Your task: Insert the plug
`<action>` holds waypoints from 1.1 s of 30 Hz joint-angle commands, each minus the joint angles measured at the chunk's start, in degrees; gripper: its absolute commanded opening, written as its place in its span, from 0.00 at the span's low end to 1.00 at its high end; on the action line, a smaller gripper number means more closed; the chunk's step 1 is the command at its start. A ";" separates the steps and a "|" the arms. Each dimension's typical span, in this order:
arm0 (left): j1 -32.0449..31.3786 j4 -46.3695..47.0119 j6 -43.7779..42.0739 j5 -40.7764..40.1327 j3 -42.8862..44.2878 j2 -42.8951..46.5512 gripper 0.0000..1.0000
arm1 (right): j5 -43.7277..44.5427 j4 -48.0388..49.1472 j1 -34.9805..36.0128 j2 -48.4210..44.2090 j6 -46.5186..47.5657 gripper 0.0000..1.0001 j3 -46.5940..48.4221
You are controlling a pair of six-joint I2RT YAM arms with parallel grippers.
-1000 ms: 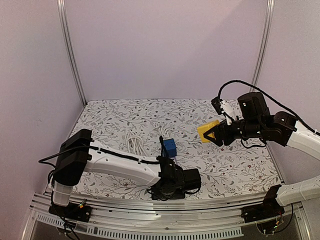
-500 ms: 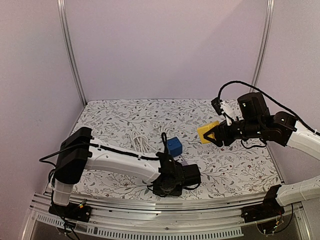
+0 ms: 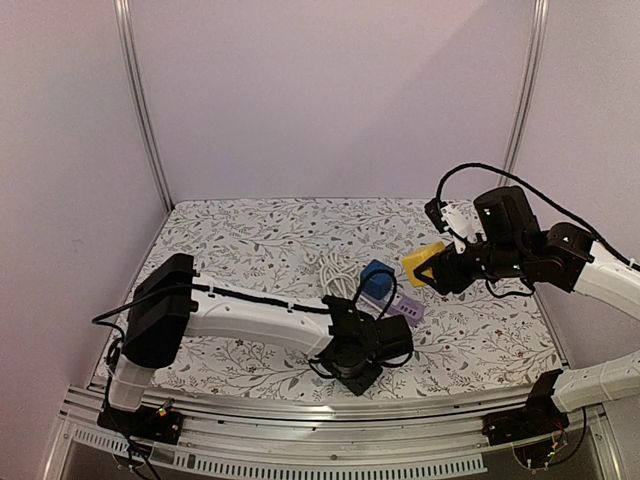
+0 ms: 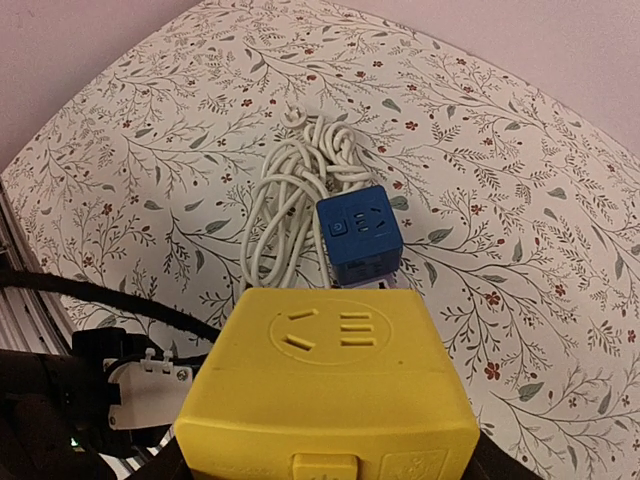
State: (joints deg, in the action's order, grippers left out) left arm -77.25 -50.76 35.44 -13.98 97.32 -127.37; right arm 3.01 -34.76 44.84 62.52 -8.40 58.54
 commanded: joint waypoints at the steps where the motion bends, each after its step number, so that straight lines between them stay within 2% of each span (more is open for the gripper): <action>1: 4.80 4.57 -8.74 4.46 -11.60 6.44 0.18 | 1.84 -2.47 -0.34 -0.43 -1.08 0.00 2.85; 4: 5.80 8.19 -9.04 4.65 -18.03 12.12 0.51 | 0.61 -4.77 -0.36 0.57 -4.29 0.00 4.72; 6: 5.95 9.80 -9.38 3.99 -20.87 14.92 0.73 | -3.23 -6.55 -0.37 1.62 -6.12 0.00 6.44; 10: 5.92 11.69 -10.41 5.11 -23.25 18.61 0.91 | -9.41 -8.84 -0.23 4.38 -8.66 0.00 8.56; 11: 5.95 12.07 -10.52 5.11 -23.69 19.63 0.98 | -10.54 -9.19 -0.09 4.83 -9.20 0.00 8.81; 18: 7.97 14.32 -7.07 5.47 -28.19 30.47 0.99 | -14.71 -12.99 4.04 13.24 -8.52 0.00 13.09; 26: 13.46 20.98 5.33 8.17 -45.40 44.26 0.94 | -18.99 -12.53 7.69 25.71 -5.42 0.00 17.75; 33: 13.67 30.37 11.65 12.15 -54.09 48.58 0.90 | -20.67 -14.98 7.71 35.22 0.70 0.00 23.58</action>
State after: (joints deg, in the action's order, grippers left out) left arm -63.90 -28.27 42.06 -5.21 46.06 -80.90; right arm -15.64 -48.23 52.49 93.91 -12.01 78.32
